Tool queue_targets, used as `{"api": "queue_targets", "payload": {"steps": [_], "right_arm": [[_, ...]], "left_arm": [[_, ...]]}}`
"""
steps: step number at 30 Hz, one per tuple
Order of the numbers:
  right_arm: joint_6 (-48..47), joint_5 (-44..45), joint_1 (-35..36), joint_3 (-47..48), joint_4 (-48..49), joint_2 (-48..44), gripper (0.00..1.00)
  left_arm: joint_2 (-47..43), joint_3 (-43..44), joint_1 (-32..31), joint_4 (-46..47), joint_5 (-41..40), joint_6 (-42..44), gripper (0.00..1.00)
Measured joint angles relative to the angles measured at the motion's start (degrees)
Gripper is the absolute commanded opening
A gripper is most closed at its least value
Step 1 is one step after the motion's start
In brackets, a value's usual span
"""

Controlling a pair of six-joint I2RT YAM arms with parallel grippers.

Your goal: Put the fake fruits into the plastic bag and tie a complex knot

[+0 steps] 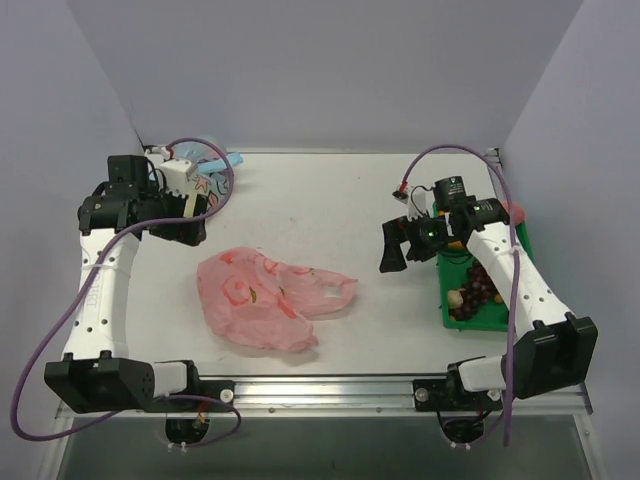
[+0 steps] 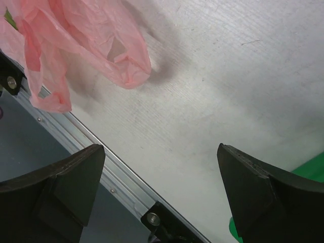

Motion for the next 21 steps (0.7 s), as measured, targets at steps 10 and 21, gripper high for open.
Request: {"api": "queue_targets", "payload": {"steps": [10,21], "right_arm": [[10.27,-4.20,6.29,-7.26,11.13,6.82,1.00],[18.14,-6.58,11.65,-9.31,22.69,20.41,0.66]], "left_arm": [[-8.81,-4.46,-0.37,-0.44,9.07,3.19,0.97],[-19.78,-16.17,-20.72,-6.19,16.15,12.87,0.98]]}}
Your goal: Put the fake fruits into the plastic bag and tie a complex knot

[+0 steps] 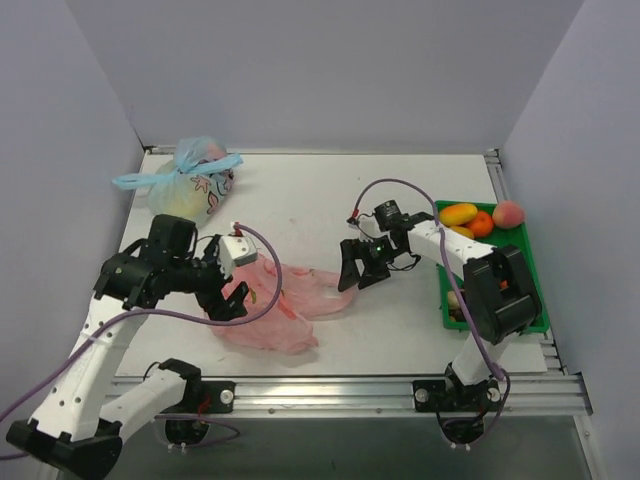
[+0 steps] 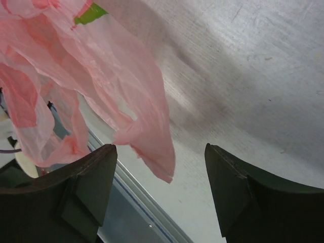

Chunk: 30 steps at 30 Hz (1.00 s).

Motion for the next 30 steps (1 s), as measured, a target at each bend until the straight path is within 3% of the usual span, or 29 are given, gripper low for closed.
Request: {"api": "queue_targets", "payload": {"steps": [2,3,4,5,10,19,23,30], "right_arm": [[0.92,-1.44,0.44,0.00,1.11,1.33,0.48],[1.29,-2.25,0.70,0.00,1.55,1.70,0.21],[1.44,-3.32,1.01,0.04,1.95,2.01,0.03],[2.14,-4.42,1.22,0.15,2.08,2.23,0.00],[5.92,-8.83,-0.28,2.10,2.08,1.27,0.00],[23.04,-7.02,-19.41,3.50,8.74,-10.19,0.00],[28.74,-5.05,-18.91,-2.10,11.41,-16.04,0.00],[32.48,-3.32,-17.14,-5.44,11.93,-18.88,0.00]], "left_arm": [[1.27,-0.61,-4.42,-0.39,-0.07,0.50,0.97],[2.12,-0.79,-6.16,-0.37,-0.07,0.74,0.97],[2.91,-0.87,-7.50,-0.37,-0.09,0.76,0.97],[3.78,-0.90,-8.41,-0.20,-0.13,0.68,0.97],[6.23,-0.76,-9.25,1.66,-0.85,-1.79,0.97],[10.29,0.39,-9.22,11.02,-3.96,-7.48,0.97],[13.11,2.80,-10.38,15.15,-2.43,-4.46,0.97],[18.71,4.94,-24.22,19.26,-1.36,8.59,0.97]]}}
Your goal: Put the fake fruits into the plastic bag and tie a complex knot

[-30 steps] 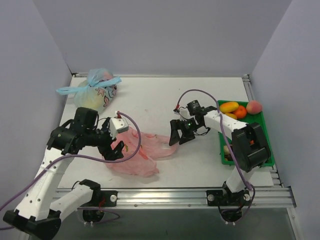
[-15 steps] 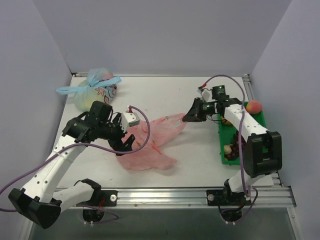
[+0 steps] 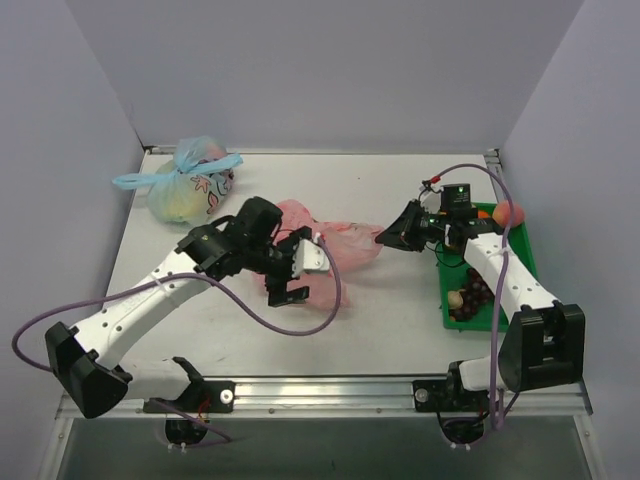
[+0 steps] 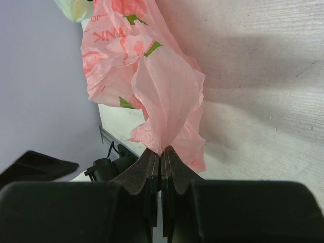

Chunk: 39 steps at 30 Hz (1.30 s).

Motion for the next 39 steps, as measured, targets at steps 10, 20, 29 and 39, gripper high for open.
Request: {"api": "queue_targets", "payload": {"steps": [10,20,29,39], "right_arm": [[1.53,0.26,-0.20,-0.50,0.70,-2.27,0.00],[0.98,0.04,-0.26,-1.42,0.83,-2.89,0.00],[-15.63,4.00,-4.17,8.35,-9.14,-2.80,0.00],[-36.09,10.12,-4.50,18.16,-15.43,1.77,0.00]], "left_arm": [[14.47,0.15,-11.89,9.84,-0.50,18.38,0.97],[28.26,2.08,-12.04,15.82,-4.46,31.58,0.72],[21.64,4.09,-5.60,-4.42,-5.14,34.88,0.00],[-3.34,-11.50,1.09,-16.26,-3.87,37.18,0.02]]}}
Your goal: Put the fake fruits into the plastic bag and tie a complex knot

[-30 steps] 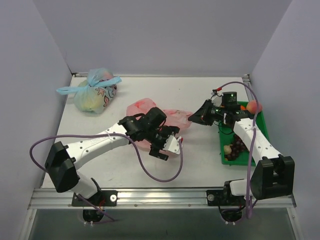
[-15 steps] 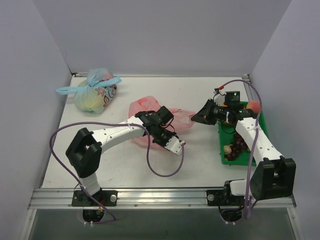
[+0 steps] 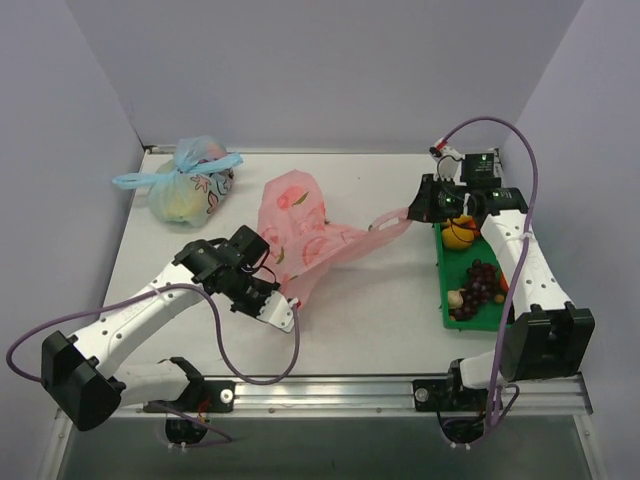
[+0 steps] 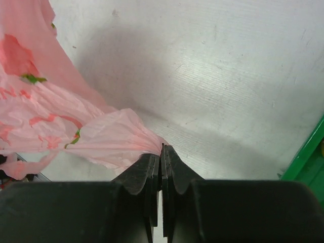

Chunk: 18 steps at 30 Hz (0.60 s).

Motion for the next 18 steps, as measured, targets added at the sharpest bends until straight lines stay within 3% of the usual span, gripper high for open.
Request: {"api": "queue_targets", "payload": {"steps": [5,10,15,18], "right_arm": [[-2.67,-1.84,0.42,3.13,-1.55,2.86,0.00],[-1.22,-4.96,4.22,4.72,-0.76,1.75,0.00],[3.91,-6.49,10.56,3.82,-0.92,-0.35,0.00],[7.34,-6.67,11.37,3.69,-0.85,-0.81,0.00]], "left_arm": [[0.87,1.81,2.16,0.11,1.53,-3.56,0.32],[1.36,9.79,2.47,2.54,3.76,-14.93,0.50],[1.20,14.97,2.58,8.87,4.59,-29.62,0.51],[0.37,14.67,2.99,12.20,4.33,-37.40,0.91]]}}
